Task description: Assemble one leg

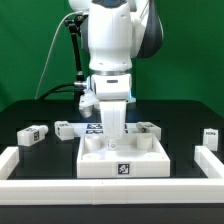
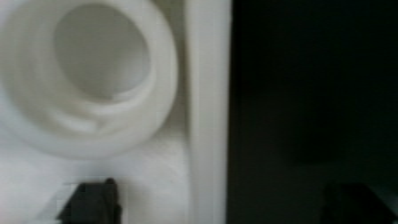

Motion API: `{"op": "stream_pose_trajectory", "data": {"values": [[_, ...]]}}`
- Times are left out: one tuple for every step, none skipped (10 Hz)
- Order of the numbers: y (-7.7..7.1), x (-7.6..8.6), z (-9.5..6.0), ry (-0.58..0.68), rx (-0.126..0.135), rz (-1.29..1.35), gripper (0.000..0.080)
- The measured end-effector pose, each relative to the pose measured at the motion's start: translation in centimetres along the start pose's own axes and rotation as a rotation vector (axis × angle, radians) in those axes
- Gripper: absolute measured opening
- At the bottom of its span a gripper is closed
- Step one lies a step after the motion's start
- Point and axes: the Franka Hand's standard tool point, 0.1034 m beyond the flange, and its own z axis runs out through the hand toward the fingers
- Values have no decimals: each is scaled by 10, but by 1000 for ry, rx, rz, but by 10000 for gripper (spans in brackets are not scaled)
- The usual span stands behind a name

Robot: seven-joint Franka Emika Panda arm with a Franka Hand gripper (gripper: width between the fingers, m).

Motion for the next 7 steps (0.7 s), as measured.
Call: {"op": "stream_pose_trajectory", "data": {"values": [[0, 0, 0, 0, 0, 0, 398], [0, 0, 0, 0, 0, 0, 398], [0, 0, 0, 0, 0, 0, 198], [0, 0, 0, 0, -1, 1, 62], [3, 0, -2, 0, -12, 1, 62], [3, 0, -2, 0, -15, 1, 62], [4, 0, -2, 0, -18, 1, 62]]}}
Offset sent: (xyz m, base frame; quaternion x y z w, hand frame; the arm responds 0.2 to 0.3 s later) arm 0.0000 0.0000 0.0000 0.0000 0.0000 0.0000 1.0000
